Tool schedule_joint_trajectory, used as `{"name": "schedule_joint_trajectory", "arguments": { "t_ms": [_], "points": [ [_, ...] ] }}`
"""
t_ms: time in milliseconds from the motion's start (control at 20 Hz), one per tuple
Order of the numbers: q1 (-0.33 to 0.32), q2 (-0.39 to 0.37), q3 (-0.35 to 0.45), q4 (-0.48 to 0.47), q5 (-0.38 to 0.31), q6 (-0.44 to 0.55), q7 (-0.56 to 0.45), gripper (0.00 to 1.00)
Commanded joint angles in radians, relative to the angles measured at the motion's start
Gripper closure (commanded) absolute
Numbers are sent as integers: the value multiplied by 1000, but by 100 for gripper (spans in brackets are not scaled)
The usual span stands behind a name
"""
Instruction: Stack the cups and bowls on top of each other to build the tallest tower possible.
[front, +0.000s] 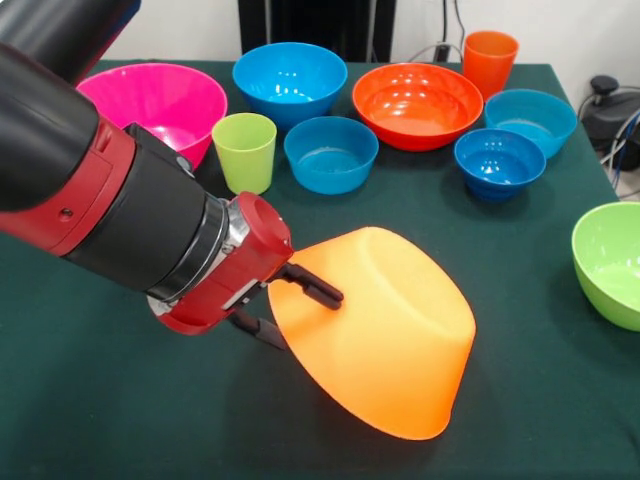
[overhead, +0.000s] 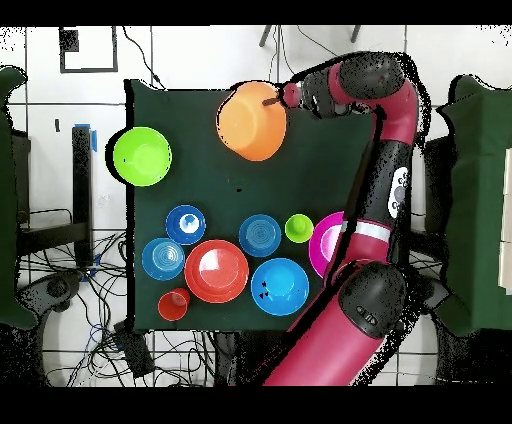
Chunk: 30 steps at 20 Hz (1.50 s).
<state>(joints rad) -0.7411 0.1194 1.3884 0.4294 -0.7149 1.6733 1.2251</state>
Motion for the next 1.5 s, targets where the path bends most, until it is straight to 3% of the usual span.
{"name": "schedule_joint_trajectory", "arguments": {
  "t_ms": [50,750,1100,1500],
  "points": [
    [3,10,-131,30,-34,-79,-181,0],
    [15,13,-155,11,-17,-52,-195,0],
    [-19,-48,-235,127,-45,-294,-242,0],
    [0,-48,-273,110,-30,-314,-256,0]
  ]
}}
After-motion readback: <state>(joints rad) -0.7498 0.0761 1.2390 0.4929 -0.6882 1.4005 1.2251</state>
